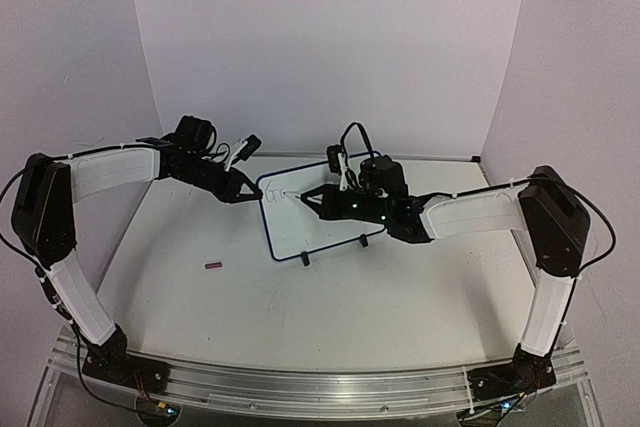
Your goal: Write a sentence on the whiteboard
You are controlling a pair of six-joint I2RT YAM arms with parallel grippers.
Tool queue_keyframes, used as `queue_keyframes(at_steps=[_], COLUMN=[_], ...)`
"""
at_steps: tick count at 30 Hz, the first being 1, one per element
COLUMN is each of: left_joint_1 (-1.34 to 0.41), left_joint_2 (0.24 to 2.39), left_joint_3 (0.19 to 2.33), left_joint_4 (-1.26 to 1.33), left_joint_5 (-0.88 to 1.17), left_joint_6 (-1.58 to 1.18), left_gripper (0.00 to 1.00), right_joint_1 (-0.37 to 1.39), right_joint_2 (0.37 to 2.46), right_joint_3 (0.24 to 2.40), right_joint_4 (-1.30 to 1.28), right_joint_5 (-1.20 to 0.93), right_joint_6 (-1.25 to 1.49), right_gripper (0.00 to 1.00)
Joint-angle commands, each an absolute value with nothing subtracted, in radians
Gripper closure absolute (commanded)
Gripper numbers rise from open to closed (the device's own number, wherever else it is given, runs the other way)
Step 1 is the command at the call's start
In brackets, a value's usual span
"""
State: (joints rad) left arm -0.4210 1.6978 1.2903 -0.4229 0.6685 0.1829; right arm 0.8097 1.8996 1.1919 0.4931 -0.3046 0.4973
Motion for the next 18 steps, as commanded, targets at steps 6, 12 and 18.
queue_keyframes(at_steps=[6, 12, 18], left_joint_1=[-0.434, -0.434, -0.434], left_joint_2=[1.727, 1.731, 1.732], left_joint_3=[1.317, 1.318, 1.318], left_joint_4=[-0.485, -0.485, -0.486], left_joint_5=[0.618, 0.619, 0.619], left_joint_6=[0.222, 0.222, 0.222], left_gripper=[1.0, 1.0, 1.0], right_joint_1=[0.803, 0.802, 0.802], right_joint_2=[1.869, 1.877, 1.879], right_joint_3=[1.242, 1.248, 1.252], right_joint_4=[0.527, 0.528, 0.532], right_joint_5=[-0.267, -0.273, -0.277], right_joint_6=[0.48, 0.482, 0.483], right_gripper=[1.0, 1.0, 1.0])
